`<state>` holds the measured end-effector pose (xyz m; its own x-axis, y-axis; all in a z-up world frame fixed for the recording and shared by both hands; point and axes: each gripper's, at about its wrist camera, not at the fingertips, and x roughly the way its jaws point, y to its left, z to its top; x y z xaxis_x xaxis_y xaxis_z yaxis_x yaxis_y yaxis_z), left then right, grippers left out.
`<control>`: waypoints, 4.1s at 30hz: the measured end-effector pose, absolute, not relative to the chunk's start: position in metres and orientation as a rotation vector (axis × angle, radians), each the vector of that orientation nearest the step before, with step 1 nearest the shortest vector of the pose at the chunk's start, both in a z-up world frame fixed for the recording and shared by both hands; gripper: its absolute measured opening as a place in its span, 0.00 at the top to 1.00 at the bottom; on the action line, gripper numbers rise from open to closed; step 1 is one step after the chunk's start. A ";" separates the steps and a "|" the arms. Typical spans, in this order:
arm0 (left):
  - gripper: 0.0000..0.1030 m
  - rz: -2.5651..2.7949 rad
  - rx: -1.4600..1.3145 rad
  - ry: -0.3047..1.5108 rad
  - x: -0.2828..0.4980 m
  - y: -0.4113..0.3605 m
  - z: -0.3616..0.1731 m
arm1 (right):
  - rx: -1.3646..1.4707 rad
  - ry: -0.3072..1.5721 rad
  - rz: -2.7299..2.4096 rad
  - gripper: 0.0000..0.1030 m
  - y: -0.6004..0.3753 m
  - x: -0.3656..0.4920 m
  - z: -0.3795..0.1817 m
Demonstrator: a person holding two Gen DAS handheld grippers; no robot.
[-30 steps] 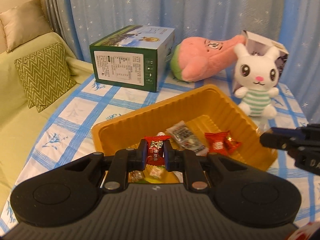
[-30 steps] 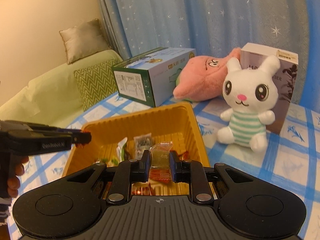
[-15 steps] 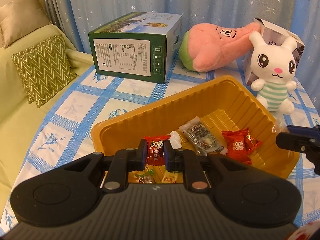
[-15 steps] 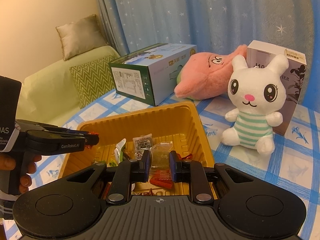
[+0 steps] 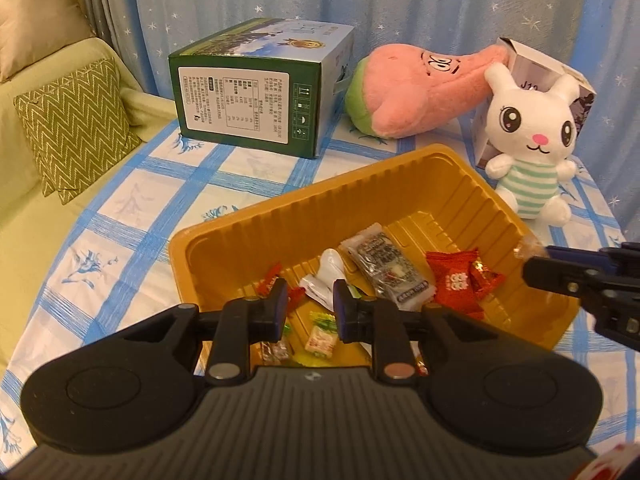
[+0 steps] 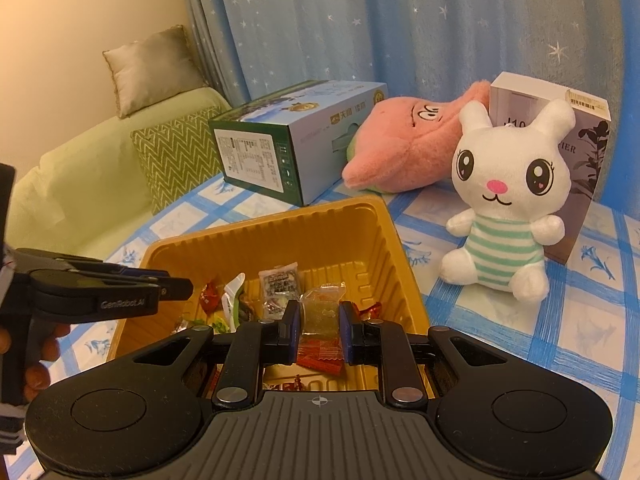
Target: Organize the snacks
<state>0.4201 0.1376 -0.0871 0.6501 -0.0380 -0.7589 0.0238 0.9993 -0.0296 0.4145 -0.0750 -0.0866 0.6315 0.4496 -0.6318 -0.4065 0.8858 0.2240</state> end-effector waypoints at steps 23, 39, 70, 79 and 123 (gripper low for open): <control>0.74 -0.025 0.002 0.860 0.419 0.144 -0.081 | 0.167 0.750 0.447 0.80 -0.051 0.474 -0.090; 0.66 -0.060 -0.012 0.851 0.401 0.149 -0.072 | 0.224 0.747 0.402 0.79 -0.071 0.442 -0.084; 0.50 -0.088 -0.003 0.809 0.189 0.075 -0.004 | 0.193 0.799 0.371 0.31 -0.132 0.223 -0.040; 0.50 -0.113 -0.007 0.857 0.140 0.043 -0.008 | 0.169 0.822 0.363 0.30 -0.159 0.167 -0.031; 0.49 -0.136 -0.013 0.864 0.078 -0.001 -0.003 | 0.151 0.870 0.378 0.30 -0.197 0.093 -0.031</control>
